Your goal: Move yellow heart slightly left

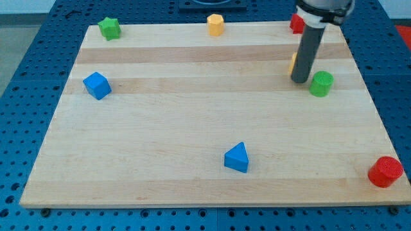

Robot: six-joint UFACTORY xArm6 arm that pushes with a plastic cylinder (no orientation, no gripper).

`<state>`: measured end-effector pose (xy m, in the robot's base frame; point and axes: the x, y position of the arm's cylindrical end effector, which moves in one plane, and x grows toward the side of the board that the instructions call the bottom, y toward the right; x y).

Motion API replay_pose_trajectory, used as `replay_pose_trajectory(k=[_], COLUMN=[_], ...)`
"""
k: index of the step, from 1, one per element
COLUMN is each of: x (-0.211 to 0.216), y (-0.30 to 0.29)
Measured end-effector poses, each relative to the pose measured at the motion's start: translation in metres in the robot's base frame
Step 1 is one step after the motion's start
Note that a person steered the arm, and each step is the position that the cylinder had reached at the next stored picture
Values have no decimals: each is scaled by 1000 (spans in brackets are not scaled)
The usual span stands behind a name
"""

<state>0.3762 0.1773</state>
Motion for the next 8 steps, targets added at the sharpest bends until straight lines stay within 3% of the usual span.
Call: replay_pose_trajectory(k=[2,5,8], x=[-27,-51,-59], y=[6,67,-32])
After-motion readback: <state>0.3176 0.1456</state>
